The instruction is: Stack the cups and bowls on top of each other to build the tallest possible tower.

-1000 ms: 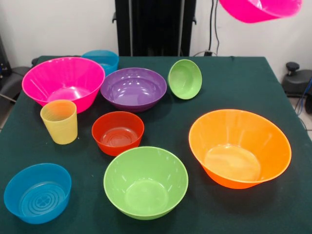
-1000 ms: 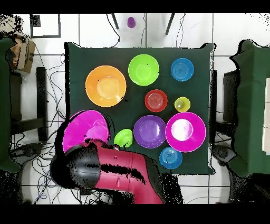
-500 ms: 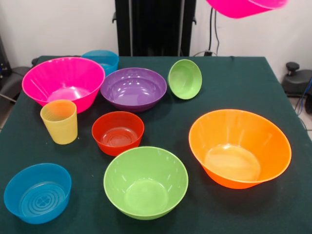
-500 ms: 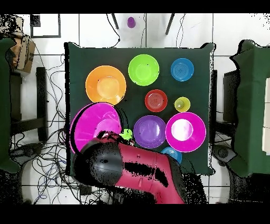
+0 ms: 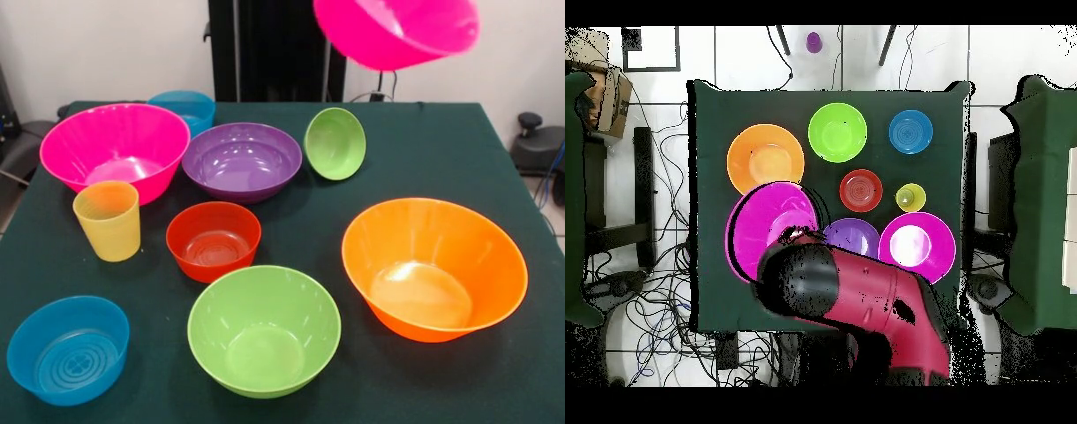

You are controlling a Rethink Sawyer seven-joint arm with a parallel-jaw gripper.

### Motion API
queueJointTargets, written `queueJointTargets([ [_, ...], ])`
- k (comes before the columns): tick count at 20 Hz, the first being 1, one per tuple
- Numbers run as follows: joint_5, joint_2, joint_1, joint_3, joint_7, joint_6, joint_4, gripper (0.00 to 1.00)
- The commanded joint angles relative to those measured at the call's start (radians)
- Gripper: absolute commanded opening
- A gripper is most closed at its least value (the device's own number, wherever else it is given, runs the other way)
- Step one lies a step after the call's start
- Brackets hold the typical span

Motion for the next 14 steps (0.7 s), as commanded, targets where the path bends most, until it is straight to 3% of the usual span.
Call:
queueJointTargets([
  [1, -0.100, 0.296, -0.060, 0.168, -0.082, -0.121, -0.155, 0.00],
  [8, -0.176, 0.531, -0.082, 0.186, -0.077, -0.236, -0.326, 0.00],
  [14, -0.227, 0.587, -0.102, 0.206, -0.078, -0.308, -0.359, 0.00],
])
